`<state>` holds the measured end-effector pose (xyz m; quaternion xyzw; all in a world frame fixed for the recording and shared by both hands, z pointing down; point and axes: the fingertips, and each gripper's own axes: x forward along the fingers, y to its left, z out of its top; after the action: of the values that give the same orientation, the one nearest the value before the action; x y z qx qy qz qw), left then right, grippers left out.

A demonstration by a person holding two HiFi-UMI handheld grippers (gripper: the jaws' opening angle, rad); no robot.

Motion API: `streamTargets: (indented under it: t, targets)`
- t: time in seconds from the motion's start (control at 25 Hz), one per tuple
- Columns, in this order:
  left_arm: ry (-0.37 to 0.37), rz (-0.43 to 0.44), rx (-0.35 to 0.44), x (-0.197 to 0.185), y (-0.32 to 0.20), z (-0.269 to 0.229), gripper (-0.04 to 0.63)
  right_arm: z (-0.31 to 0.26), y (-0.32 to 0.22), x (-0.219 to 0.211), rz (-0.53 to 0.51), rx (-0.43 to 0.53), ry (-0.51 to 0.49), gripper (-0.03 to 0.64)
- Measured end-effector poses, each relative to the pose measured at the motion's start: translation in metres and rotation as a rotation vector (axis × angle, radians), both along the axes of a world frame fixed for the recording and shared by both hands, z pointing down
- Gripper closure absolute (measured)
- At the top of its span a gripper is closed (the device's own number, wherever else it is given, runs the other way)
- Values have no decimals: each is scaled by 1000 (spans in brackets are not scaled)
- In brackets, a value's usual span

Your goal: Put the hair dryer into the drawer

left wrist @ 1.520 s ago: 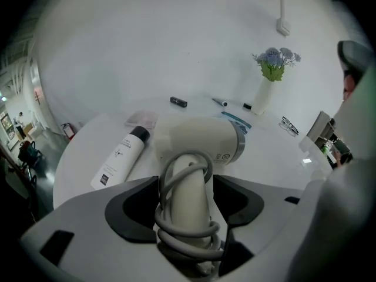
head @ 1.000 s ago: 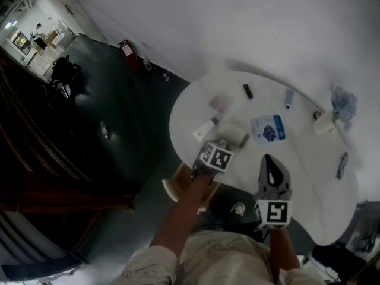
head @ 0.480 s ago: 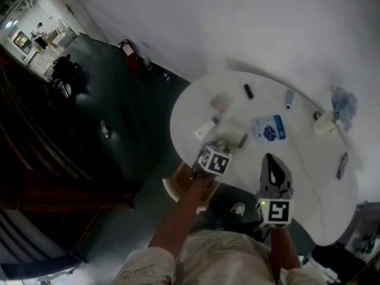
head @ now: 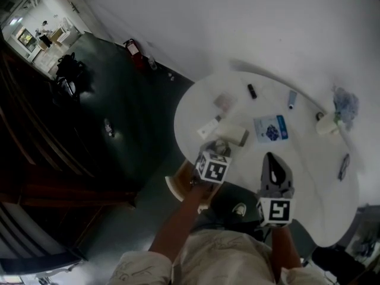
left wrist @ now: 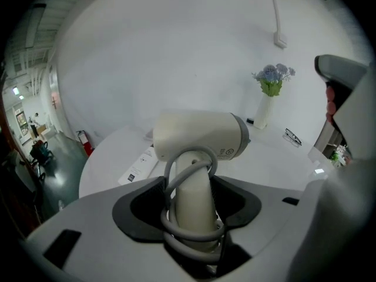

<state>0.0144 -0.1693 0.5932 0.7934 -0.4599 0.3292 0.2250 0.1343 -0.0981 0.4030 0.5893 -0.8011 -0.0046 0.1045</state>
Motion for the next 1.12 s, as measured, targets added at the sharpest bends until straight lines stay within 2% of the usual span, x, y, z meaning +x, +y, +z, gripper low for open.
streamTargets:
  t: [0.24,0.72,0.88,1.12]
  targets:
    - [63,-61,126,-10,10,-43,351,-4,1,-2,0,17,-7,611]
    - [218,-137,474,-40,45,-146,351,-7,0,-19,-43,34,-12,611]
    - [217,-154,510,-55,59,-159,351,-8,-4,-30,-70,37,-15,611]
    - [157,-177,477,-84,84,-149,351,-7,-11,-53,-130,34,-24,611]
